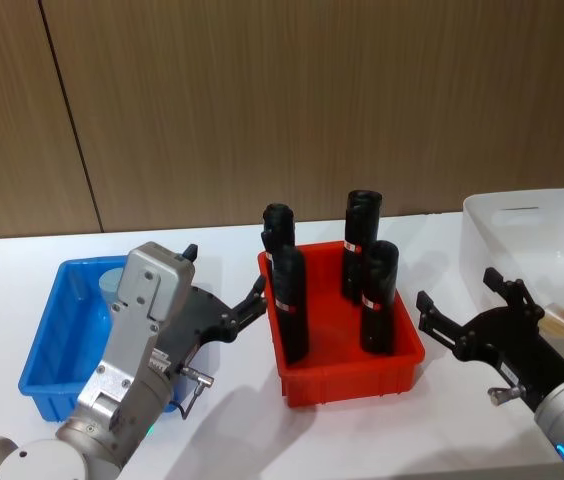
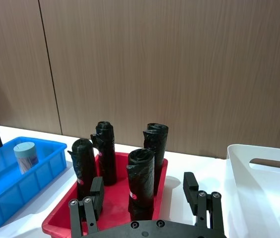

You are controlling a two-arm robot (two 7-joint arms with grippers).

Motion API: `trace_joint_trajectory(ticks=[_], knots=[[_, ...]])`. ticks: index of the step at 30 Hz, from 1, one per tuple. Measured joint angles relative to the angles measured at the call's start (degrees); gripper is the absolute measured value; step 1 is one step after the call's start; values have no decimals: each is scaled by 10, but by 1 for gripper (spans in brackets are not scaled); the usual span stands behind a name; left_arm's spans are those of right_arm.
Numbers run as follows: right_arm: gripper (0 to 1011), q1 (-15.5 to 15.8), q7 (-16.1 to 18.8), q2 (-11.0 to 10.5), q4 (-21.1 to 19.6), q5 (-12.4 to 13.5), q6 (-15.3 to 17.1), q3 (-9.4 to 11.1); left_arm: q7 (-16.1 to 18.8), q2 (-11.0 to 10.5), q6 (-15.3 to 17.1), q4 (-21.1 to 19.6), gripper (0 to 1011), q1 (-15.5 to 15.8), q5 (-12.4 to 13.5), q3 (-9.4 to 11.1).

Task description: Pick the cotton swabs from the blue box and place them into the white box.

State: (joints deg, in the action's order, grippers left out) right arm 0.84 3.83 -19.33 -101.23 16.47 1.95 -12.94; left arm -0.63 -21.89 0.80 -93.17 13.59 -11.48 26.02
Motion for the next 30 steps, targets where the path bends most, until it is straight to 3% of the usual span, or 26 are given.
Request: trace_joint_trajectory(ticks=[20,30], knots=[[1002,-2,4,-1,3,1,-1,1,0,0,0,0,1000,0,0,0],[1001,-34,63,-7,45,24,-10,15,0,0,0,0,1000,0,0,0]])
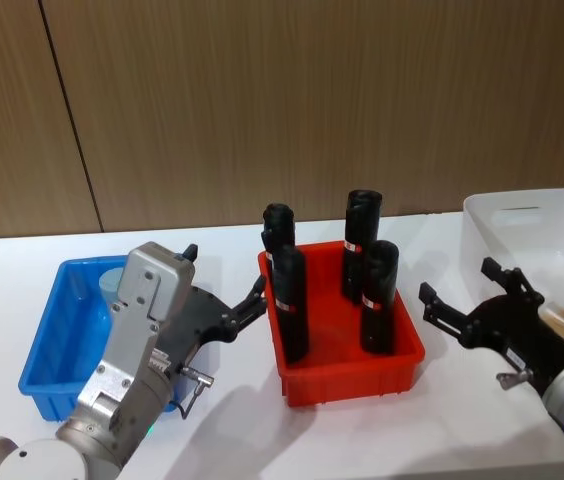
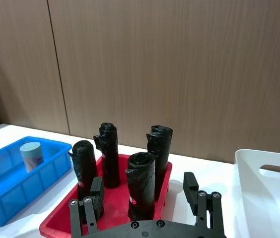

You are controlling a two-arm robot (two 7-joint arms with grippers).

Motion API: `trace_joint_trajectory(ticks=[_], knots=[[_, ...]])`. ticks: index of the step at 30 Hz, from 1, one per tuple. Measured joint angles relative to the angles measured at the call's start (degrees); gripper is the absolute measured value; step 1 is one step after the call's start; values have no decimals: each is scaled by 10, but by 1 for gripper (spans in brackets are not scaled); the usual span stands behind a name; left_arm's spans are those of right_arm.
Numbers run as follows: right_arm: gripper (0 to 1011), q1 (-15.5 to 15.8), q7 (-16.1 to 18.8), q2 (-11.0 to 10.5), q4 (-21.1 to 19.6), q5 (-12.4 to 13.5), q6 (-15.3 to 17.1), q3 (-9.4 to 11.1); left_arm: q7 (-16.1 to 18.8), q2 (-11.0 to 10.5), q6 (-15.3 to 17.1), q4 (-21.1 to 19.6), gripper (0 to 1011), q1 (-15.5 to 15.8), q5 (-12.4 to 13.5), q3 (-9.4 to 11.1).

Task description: Pick the cotton swabs from the blue box and place them into the white box.

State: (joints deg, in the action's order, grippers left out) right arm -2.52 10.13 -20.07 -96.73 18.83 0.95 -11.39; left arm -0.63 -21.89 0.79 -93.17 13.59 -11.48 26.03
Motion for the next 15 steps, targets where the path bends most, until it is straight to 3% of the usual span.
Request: trace_joint_trajectory(ticks=[15], knots=[[1002,-91,143,0,140,43,-12,16,0,0,0,0,1000,0,0,0]])
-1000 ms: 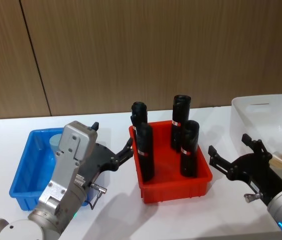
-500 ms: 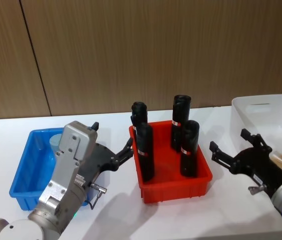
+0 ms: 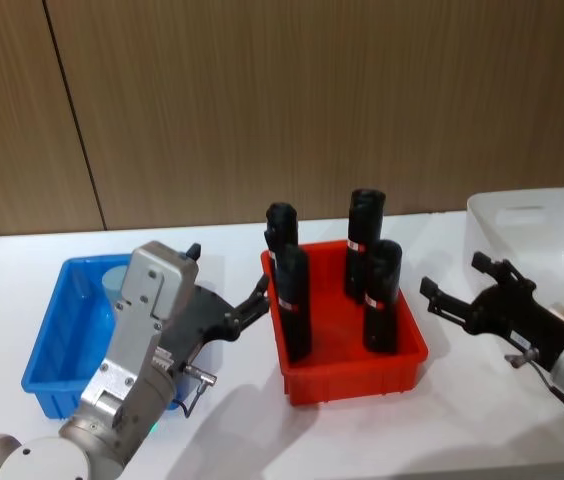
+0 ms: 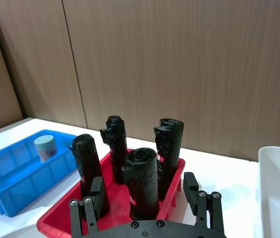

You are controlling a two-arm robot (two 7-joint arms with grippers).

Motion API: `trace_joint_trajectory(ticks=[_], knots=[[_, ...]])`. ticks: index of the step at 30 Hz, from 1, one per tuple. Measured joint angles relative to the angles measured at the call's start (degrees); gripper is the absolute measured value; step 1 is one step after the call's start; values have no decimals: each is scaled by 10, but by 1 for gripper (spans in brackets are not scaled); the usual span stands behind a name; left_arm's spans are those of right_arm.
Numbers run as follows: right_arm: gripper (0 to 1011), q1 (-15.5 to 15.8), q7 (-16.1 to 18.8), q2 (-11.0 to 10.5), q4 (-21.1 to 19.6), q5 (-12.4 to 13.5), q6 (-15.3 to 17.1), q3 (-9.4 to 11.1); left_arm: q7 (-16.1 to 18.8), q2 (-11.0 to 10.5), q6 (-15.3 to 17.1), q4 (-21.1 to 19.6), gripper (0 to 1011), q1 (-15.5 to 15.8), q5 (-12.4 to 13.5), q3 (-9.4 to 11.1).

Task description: Pick the cotton swabs from the blue box and place them into the white box.

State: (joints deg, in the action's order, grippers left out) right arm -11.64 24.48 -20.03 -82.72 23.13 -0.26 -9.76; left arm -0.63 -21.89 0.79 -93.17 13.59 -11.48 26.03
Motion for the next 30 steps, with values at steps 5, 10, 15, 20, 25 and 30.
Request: trace_joint_trajectory(ticks=[5,10,15,20,25,30], knots=[[1002,-40,47,6,64,6,-5,0,0,0,0,0,1000,0,0,0],[1002,-77,85,14,123,7,-12,-3,0,0,0,0,1000,0,0,0],[1002,-123,117,26,194,4,-21,-8,0,0,0,0,1000,0,0,0],[1002,-165,142,38,260,0,-33,-15,0,0,0,0,1000,0,0,0],[1002,-200,158,49,315,-5,-44,-22,0,0,0,0,1000,0,0,0],[1002,-233,173,60,367,-8,-57,-28,0,0,0,0,1000,0,0,0]])
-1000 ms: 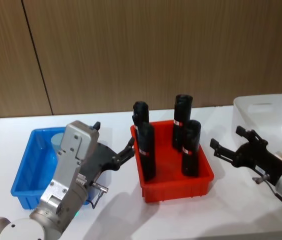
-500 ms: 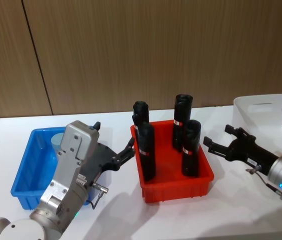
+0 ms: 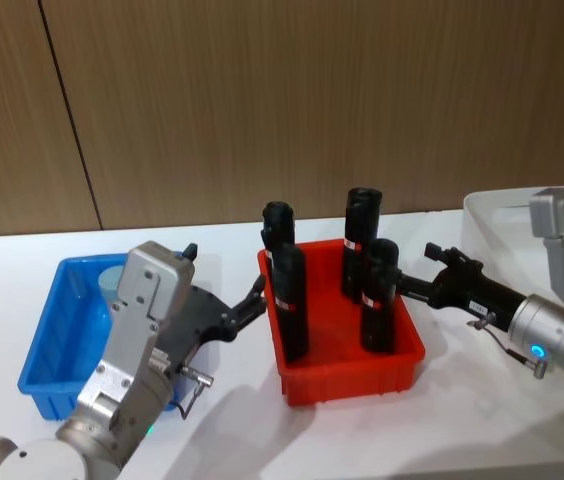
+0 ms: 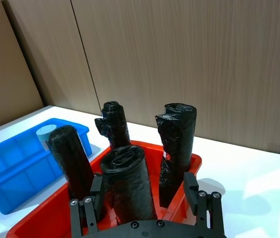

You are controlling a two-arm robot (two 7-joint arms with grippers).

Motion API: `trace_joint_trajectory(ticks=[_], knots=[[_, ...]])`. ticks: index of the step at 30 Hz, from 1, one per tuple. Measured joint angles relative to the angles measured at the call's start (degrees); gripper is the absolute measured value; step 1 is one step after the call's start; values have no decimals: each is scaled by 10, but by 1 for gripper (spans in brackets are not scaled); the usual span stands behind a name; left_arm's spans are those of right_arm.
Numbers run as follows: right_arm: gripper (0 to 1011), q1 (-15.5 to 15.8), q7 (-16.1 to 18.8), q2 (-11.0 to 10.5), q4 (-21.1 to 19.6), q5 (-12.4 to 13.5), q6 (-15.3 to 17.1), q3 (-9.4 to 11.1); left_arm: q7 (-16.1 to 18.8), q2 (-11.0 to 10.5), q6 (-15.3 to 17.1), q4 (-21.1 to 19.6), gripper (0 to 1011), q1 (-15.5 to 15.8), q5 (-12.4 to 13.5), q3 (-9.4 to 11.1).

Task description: Pick the cotton swabs from the blue box and place them into the white box.

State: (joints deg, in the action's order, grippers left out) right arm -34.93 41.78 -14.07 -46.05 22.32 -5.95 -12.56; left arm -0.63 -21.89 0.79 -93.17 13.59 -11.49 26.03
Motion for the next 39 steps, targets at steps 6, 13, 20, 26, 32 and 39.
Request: trace_joint_trajectory(ticks=[6,13,20,26,32,39], knots=[[1002,-39,15,12,67,-3,-17,-6,0,0,0,0,1000,0,0,0],[1002,-77,29,24,133,-6,-38,-11,0,0,0,0,1000,0,0,0],[1002,-107,43,33,186,-7,-55,-13,0,0,0,0,1000,0,0,0],[1002,-124,63,38,217,-5,-68,-13,0,0,0,0,1000,0,0,0],[1002,-133,95,41,232,1,-77,-13,0,0,0,0,1000,0,0,0],[1002,-135,143,42,233,10,-82,-14,0,0,0,0,1000,0,0,0]])
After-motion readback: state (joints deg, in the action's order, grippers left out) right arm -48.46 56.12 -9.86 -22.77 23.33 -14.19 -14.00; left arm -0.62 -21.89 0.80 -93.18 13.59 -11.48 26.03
